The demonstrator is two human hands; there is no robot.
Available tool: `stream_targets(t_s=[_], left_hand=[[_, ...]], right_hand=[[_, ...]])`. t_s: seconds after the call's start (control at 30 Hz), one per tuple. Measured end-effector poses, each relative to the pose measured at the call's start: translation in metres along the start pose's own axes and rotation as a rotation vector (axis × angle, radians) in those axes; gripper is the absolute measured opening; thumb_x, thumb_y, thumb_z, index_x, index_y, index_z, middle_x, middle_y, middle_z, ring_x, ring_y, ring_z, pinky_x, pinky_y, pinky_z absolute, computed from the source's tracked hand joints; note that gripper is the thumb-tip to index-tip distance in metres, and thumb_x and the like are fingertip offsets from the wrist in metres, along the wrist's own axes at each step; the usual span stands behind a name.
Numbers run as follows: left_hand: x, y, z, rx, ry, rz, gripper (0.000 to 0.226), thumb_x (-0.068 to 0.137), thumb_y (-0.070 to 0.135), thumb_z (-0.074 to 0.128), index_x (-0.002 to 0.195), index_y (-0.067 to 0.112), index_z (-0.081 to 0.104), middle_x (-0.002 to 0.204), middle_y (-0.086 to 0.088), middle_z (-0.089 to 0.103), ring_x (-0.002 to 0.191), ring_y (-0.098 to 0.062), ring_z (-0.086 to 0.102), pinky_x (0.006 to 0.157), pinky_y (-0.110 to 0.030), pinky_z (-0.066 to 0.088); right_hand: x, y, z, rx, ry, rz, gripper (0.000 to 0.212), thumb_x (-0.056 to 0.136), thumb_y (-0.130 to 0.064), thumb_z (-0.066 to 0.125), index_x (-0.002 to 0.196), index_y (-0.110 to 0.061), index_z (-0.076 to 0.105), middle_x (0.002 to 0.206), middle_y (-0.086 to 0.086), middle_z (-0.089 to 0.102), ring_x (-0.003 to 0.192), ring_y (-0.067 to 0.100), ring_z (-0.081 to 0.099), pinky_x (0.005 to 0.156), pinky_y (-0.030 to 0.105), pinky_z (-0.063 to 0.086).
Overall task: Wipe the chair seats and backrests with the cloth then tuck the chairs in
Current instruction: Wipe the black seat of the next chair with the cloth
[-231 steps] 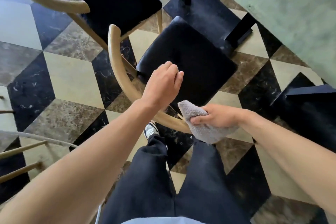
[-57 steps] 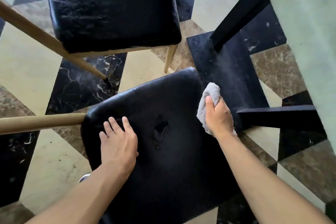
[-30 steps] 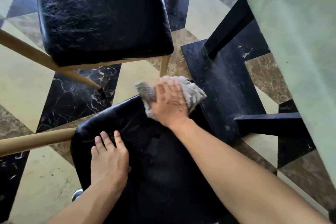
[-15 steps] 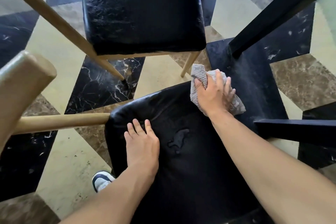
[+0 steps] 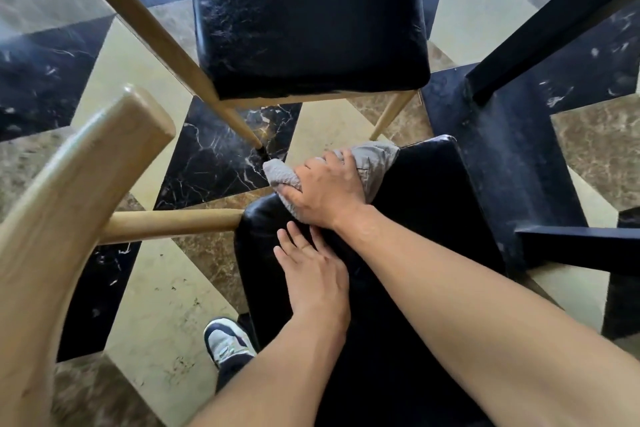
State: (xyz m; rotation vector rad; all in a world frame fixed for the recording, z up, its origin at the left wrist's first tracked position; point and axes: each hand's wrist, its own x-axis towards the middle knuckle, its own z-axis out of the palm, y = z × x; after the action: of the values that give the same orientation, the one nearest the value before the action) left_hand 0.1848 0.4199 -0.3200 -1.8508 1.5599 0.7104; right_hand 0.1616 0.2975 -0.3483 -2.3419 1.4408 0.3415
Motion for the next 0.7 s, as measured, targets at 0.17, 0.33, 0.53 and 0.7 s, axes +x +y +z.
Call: stream_targets(t_s=[0.17, 0.33, 0.53, 0.7], left_hand=[[-0.009, -0.004, 0.002, -0.013, 0.031, -0.007, 0.065, 0.102, 0.004, 0.032, 0.153, -0.006, -0.007, 0.154, -0.045, -0.007, 0.146, -0.057, -0.001, 0.119, -0.057, 0.020], [-0.026, -0.020, 0.005, -0.120, -0.062, -0.133, 0.077, 0.101, 0.023, 0.052, 0.154, -0.006, 0.005, 0.157, -0.040, 0.004, 0.147, -0.054, 0.006, 0.109, -0.056, 0.038], [-0.058, -0.048, 0.030, -0.291, -0.165, -0.372, 0.105, 0.086, 0.058, 0.065, 0.152, -0.006, 0.014, 0.157, -0.029, 0.021, 0.146, -0.037, 0.028, 0.100, -0.048, 0.048], [-0.052, -0.066, 0.045, -0.330, -0.268, -0.381, 0.091, 0.085, 0.067, 0.060, 0.141, -0.003, 0.044, 0.136, -0.018, 0.053, 0.118, -0.030, 0.060, 0.090, -0.041, 0.051]], right_hand=[[-0.013, 0.048, -0.008, -0.023, 0.037, -0.018, 0.070, 0.097, -0.072, 0.019, 0.112, -0.020, 0.064, 0.116, 0.006, 0.066, 0.114, 0.031, 0.054, 0.109, 0.051, 0.031], [-0.021, 0.093, -0.013, 0.007, 0.042, 0.291, 0.060, 0.100, -0.064, 0.025, 0.122, -0.020, 0.060, 0.130, 0.008, 0.059, 0.131, 0.033, 0.043, 0.121, 0.054, 0.011], [-0.007, 0.033, -0.008, 0.027, 0.022, 0.350, 0.060, 0.100, -0.064, 0.026, 0.119, -0.022, 0.064, 0.128, 0.006, 0.062, 0.130, 0.034, 0.043, 0.121, 0.058, 0.010], [-0.016, -0.060, 0.011, 0.070, 0.056, 0.115, 0.047, 0.096, -0.060, 0.041, 0.112, -0.024, 0.067, 0.121, 0.003, 0.063, 0.127, 0.033, 0.045, 0.121, 0.058, 0.012]])
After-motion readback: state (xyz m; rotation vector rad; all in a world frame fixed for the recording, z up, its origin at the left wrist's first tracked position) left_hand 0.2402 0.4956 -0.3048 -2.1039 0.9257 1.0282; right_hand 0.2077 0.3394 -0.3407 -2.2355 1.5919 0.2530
